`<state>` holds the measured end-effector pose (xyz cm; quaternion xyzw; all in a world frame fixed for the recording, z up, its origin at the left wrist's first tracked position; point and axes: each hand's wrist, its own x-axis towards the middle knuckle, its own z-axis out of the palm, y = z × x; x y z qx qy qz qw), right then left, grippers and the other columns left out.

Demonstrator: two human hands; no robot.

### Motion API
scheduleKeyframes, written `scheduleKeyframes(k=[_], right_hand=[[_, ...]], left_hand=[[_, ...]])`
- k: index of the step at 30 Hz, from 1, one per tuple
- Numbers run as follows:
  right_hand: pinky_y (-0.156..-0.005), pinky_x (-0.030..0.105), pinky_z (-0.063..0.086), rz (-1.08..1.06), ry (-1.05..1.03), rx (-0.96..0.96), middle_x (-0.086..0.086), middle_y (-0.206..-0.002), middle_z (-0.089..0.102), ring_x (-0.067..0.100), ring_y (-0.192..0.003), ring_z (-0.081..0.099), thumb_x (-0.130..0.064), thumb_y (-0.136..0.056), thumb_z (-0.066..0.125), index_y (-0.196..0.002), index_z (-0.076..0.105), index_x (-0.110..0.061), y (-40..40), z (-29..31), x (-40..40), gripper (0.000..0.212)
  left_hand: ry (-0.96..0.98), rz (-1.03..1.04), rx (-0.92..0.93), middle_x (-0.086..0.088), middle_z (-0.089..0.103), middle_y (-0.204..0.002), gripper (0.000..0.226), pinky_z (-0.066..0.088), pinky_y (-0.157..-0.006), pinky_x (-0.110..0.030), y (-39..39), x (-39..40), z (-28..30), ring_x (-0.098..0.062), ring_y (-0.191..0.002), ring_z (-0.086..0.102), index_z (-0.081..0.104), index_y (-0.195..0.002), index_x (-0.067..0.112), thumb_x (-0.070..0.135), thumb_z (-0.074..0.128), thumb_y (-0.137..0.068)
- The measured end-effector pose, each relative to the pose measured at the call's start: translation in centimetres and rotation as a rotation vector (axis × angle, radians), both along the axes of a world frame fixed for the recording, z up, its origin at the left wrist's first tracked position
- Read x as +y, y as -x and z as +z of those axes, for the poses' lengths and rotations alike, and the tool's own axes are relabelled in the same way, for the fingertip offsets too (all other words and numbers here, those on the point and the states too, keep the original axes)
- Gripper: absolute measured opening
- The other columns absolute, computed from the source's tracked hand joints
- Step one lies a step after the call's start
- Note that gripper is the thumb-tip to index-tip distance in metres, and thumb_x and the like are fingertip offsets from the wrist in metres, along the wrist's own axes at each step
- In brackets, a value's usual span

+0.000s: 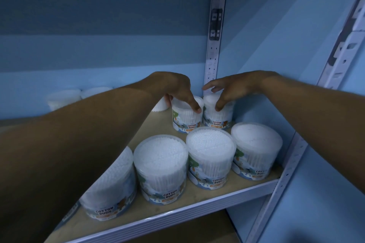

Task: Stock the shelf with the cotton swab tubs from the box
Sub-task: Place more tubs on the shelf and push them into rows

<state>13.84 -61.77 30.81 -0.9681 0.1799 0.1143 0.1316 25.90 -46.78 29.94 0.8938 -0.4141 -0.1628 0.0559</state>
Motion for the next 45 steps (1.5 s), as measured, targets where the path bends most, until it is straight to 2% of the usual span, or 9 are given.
scheduleKeyframes(k=[2, 4, 6, 8, 14, 18, 28, 45], right_hand=[[-0.101, 0.030, 0.044, -0.010, 0.049, -0.034, -0.007, -0.151, 0.041, 0.020, -0.133, 0.044, -0.050, -0.079, 0.078, -0.146, 0.037, -0.045, -0.1, 0.0, 0.0, 0.079], [-0.092, 0.027, 0.049, -0.026, 0.070, -0.058, -0.007, -0.139, 0.047, 0.019, -0.120, 0.051, -0.058, -0.075, 0.078, -0.141, 0.045, -0.043, -0.3, -0.1, -0.2, 0.076], [-0.088, 0.027, 0.053, -0.029, 0.056, -0.066, -0.008, -0.127, 0.051, 0.017, -0.110, 0.055, -0.057, -0.073, 0.080, -0.136, 0.052, -0.040, -0.4, -0.2, -0.3, 0.070], [-0.090, 0.028, 0.054, -0.029, 0.055, -0.067, -0.010, -0.123, 0.050, 0.017, -0.110, 0.056, -0.055, -0.072, 0.082, -0.135, 0.053, -0.040, -0.4, -0.3, -0.4, 0.070], [-0.105, 0.034, 0.044, -0.026, 0.067, -0.033, -0.010, -0.145, 0.045, 0.018, -0.126, 0.048, -0.045, -0.075, 0.082, -0.140, 0.043, -0.045, -0.4, -0.3, -0.4, 0.077], [-0.107, 0.035, 0.044, -0.029, 0.040, -0.030, -0.007, -0.151, 0.043, 0.020, -0.131, 0.045, -0.042, -0.079, 0.080, -0.146, 0.036, -0.043, -0.3, -0.3, -0.1, 0.080], [-0.109, 0.037, 0.041, 0.041, 0.113, -0.040, -0.007, -0.148, 0.044, 0.019, -0.132, 0.044, -0.047, -0.083, 0.073, -0.140, 0.049, -0.043, -0.2, -0.1, 0.4, 0.062], [-0.104, 0.034, 0.046, 0.034, 0.100, -0.005, -0.010, -0.141, 0.047, 0.015, -0.123, 0.047, -0.047, -0.079, 0.076, -0.133, 0.054, -0.049, 0.9, 0.5, 1.4, 0.058]], left_hand=[[-0.004, -0.003, -0.002, -0.006, 0.049, -0.141, 0.094, 0.060, -0.087, -0.040, 0.1, 0.0, 0.0, -0.029, -0.118, 0.058, 0.047, -0.142, 0.012, 0.059, 0.082, -0.068], [0.003, -0.017, 0.003, -0.004, 0.047, -0.143, 0.094, 0.059, -0.090, -0.040, 0.2, 0.1, 0.0, -0.028, -0.122, 0.055, 0.047, -0.143, 0.015, 0.058, 0.082, -0.068], [0.013, -0.017, 0.002, -0.004, 0.050, -0.140, 0.089, 0.060, -0.088, -0.039, 0.2, 0.1, 0.0, -0.027, -0.118, 0.057, 0.051, -0.140, 0.013, 0.057, 0.083, -0.068], [0.016, -0.008, 0.008, -0.004, 0.053, -0.135, 0.087, 0.060, -0.086, -0.039, 0.0, 0.1, -0.1, -0.027, -0.115, 0.059, 0.054, -0.137, 0.011, 0.056, 0.083, -0.068], [0.004, 0.006, 0.028, -0.006, 0.057, -0.129, 0.088, 0.061, -0.082, -0.040, -0.3, -0.4, -0.2, -0.028, -0.108, 0.062, 0.057, -0.131, 0.009, 0.056, 0.086, -0.063], [-0.008, 0.013, 0.035, -0.006, 0.056, -0.132, 0.089, 0.061, -0.083, -0.041, -0.4, -0.6, -0.2, -0.029, -0.110, 0.061, 0.056, -0.132, 0.010, 0.057, 0.086, -0.063], [-0.003, 0.003, 0.045, -0.006, 0.057, -0.129, 0.090, 0.061, -0.082, -0.040, -0.5, -0.4, -0.2, -0.028, -0.108, 0.063, 0.056, -0.132, 0.009, 0.056, 0.087, -0.061], [-0.006, 0.000, 0.044, -0.007, 0.057, -0.128, 0.094, 0.063, -0.077, -0.039, 0.4, 0.3, -0.1, -0.029, -0.103, 0.065, 0.057, -0.130, 0.006, 0.057, 0.089, -0.057]])
